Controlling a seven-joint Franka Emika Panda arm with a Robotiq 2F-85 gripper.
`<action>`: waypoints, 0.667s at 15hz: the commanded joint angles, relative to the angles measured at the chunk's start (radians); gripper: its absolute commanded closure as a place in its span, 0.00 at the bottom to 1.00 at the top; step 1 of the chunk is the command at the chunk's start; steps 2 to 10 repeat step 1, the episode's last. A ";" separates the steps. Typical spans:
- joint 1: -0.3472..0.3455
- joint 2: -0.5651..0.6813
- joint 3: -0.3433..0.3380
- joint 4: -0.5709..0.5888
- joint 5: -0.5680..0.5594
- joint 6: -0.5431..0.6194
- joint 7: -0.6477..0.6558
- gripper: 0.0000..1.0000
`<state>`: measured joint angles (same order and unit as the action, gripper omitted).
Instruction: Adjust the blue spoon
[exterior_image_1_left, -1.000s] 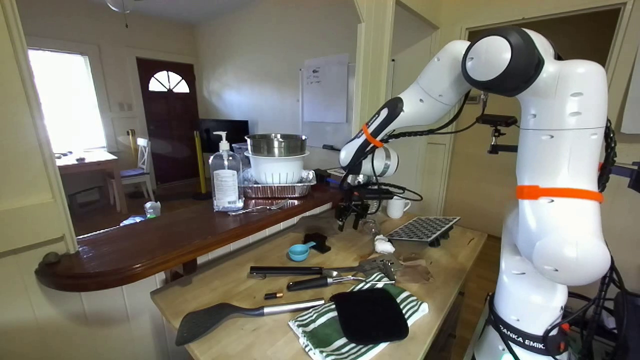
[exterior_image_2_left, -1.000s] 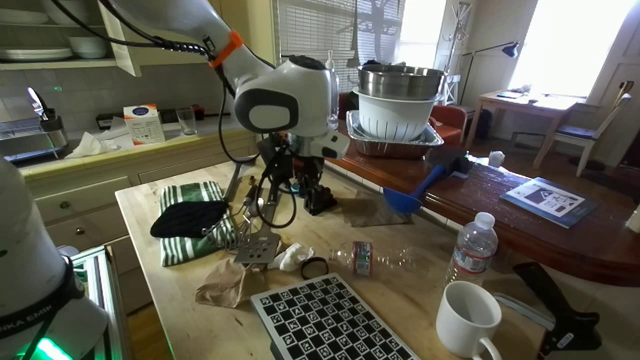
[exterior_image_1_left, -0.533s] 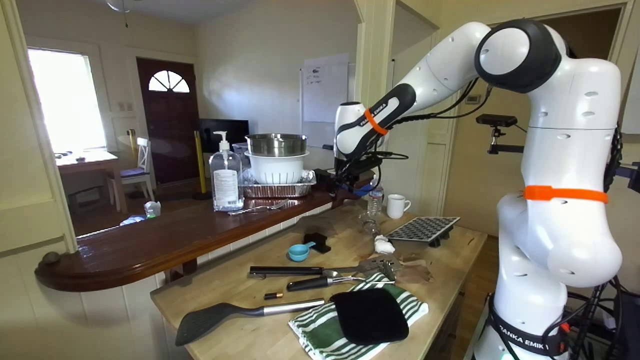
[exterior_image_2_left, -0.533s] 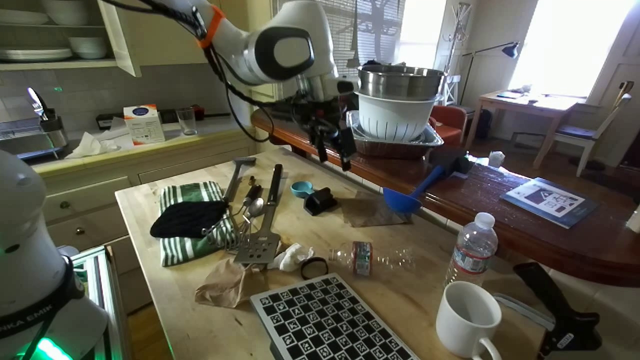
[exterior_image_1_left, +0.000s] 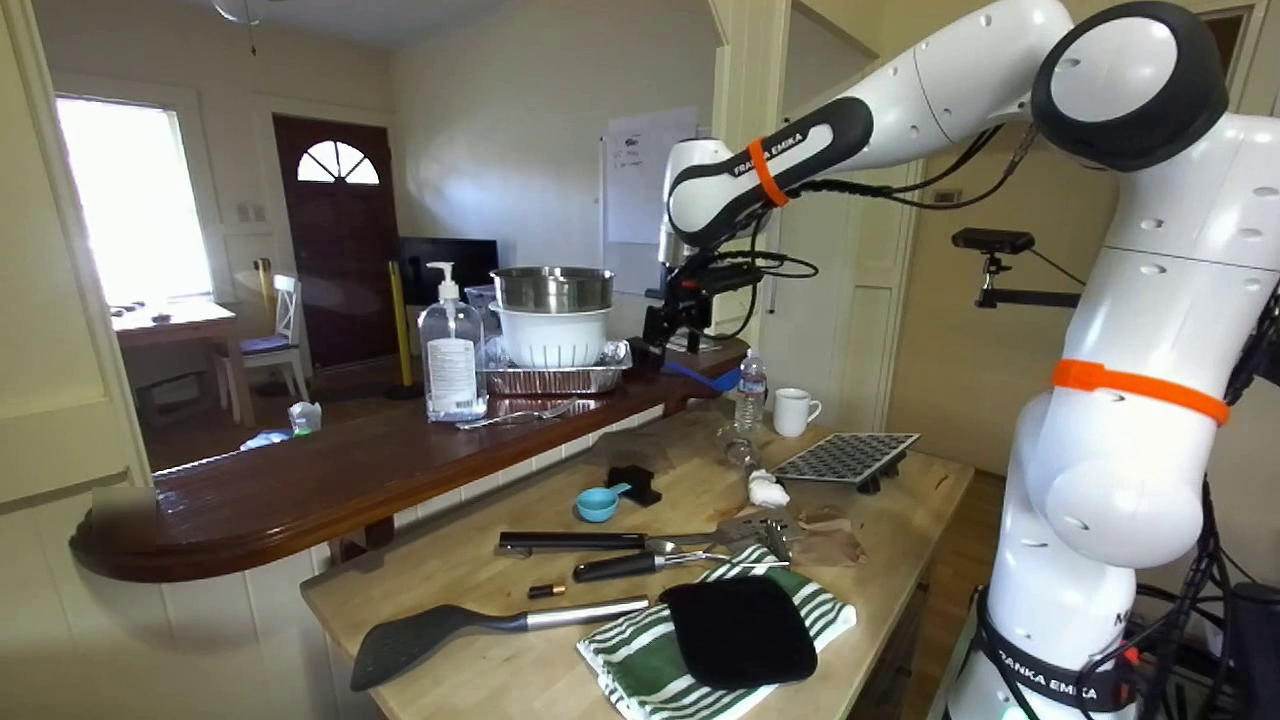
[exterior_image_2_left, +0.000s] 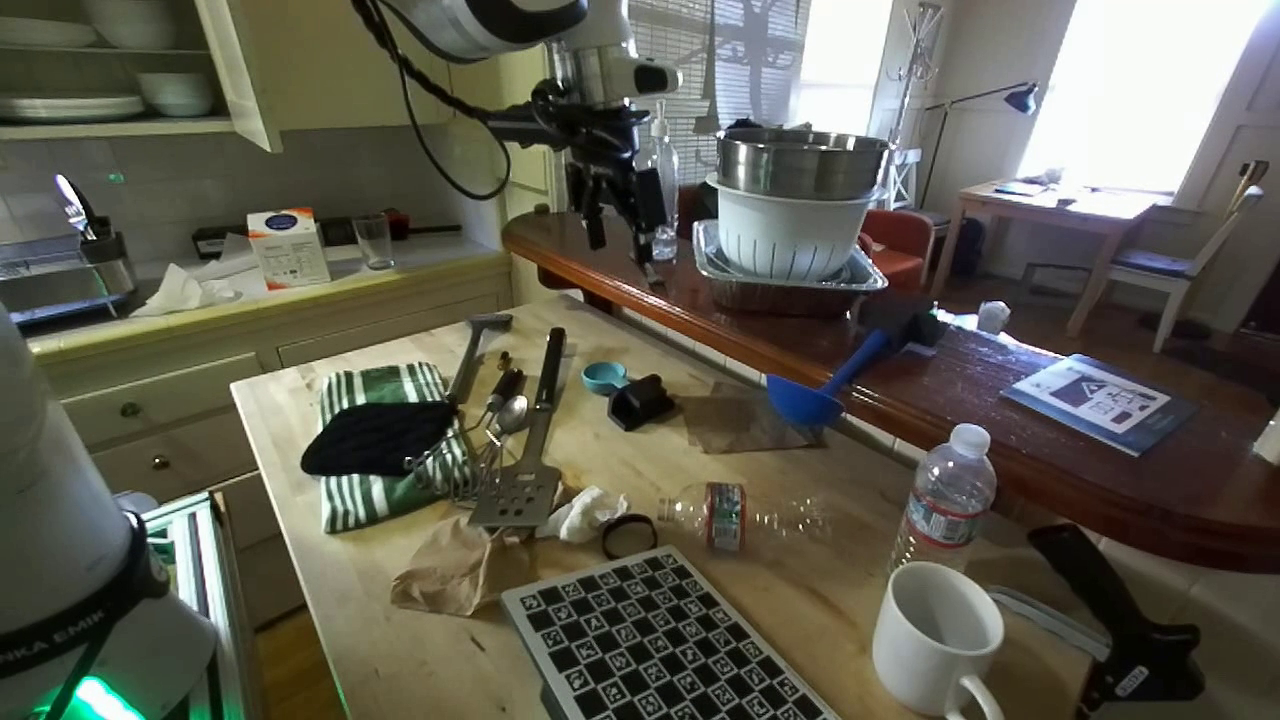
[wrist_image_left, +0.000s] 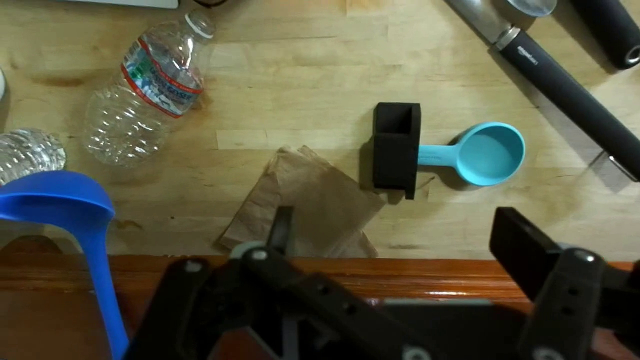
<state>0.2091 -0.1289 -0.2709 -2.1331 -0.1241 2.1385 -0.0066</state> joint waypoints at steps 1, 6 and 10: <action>-0.096 0.013 0.088 0.002 0.014 0.001 -0.010 0.00; -0.096 0.013 0.088 0.002 0.014 0.001 -0.010 0.00; -0.096 0.013 0.088 0.002 0.014 0.001 -0.010 0.00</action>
